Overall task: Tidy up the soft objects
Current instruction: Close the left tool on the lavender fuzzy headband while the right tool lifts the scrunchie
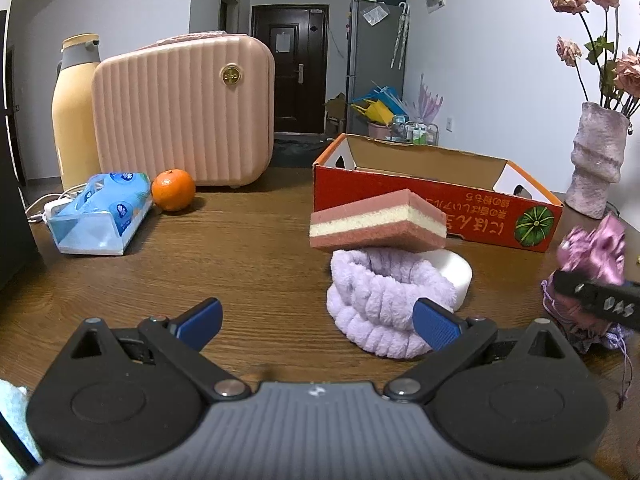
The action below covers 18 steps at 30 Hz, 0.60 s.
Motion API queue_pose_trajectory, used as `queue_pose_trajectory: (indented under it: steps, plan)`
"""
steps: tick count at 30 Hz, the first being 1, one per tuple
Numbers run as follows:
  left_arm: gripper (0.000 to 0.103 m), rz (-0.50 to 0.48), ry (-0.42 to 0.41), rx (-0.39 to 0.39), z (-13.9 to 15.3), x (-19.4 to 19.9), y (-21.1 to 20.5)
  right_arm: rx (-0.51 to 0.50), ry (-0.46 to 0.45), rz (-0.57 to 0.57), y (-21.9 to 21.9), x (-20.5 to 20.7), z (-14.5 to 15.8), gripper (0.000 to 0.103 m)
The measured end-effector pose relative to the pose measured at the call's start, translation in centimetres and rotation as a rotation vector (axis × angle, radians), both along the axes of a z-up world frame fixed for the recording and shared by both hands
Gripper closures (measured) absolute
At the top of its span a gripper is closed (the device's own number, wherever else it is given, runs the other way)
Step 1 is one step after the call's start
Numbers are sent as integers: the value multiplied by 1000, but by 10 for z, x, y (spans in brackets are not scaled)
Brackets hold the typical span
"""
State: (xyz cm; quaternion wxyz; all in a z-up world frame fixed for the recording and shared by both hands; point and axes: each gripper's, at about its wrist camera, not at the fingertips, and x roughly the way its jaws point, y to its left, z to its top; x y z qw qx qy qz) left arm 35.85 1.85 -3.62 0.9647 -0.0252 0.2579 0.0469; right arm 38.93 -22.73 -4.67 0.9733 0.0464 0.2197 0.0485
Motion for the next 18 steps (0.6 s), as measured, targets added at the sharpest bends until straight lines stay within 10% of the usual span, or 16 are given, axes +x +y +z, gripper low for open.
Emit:
queue_pose_trajectory:
  steps: [18]
  plan:
    - [0,-64,-10,58,-9,10,-26,53,-83,-57,-36,-13,15,58]
